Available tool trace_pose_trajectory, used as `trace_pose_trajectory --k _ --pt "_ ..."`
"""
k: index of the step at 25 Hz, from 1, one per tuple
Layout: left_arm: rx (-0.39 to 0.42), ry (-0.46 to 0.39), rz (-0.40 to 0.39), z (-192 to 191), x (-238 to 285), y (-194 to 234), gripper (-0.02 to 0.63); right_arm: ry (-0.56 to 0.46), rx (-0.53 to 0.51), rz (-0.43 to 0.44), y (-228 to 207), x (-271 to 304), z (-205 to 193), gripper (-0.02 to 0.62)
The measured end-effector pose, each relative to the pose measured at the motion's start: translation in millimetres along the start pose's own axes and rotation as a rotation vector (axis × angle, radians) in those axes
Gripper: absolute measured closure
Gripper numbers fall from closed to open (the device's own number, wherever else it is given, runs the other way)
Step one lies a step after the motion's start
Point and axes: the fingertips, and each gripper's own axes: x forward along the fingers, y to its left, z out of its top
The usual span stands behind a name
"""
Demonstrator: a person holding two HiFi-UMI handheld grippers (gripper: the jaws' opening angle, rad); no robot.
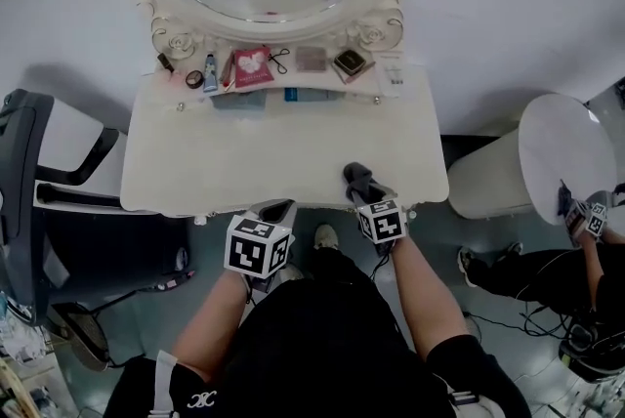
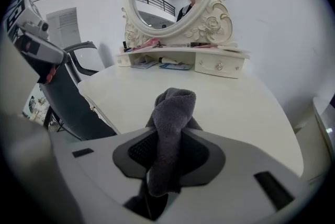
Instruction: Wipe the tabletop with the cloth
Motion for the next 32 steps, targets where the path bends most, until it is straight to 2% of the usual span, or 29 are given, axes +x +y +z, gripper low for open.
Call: trace_pose_trajectory --k 5,11,17,21,25,32 --pt "0.015 0.020 -0.023 -7.6 2.8 -5.1 0.600 -0.026 0.075 -0.073 -23.5 -7.0 -5.7 0.485" --pt "0.057 0.020 -0.042 8.9 12.9 -17.3 0.600 -0.024 0.210 -0.193 -98.5 -27.0 -25.3 0.485" --pt "0.070 0.045 -0.035 13.6 28.0 -21.0 0.600 -0.038 0.281 -0.284 -164.0 -44.4 -33.7 0.485" --pt "0.075 0.062 -0.030 20.5 42.3 -25.8 0.600 -0.019 0.272 -0.263 -188.0 -48.5 -40.6 0.485" --pt "0.083 0.063 -0.029 34.0 59.7 -35.6 0.600 0.007 0.205 -0.259 -208.7 -47.8 -39.3 0.485" --pt "0.082 0.065 -0.009 53.7 84.3 -49.2 0.600 0.016 0.120 -0.188 -233.0 -35.7 -24.7 0.485"
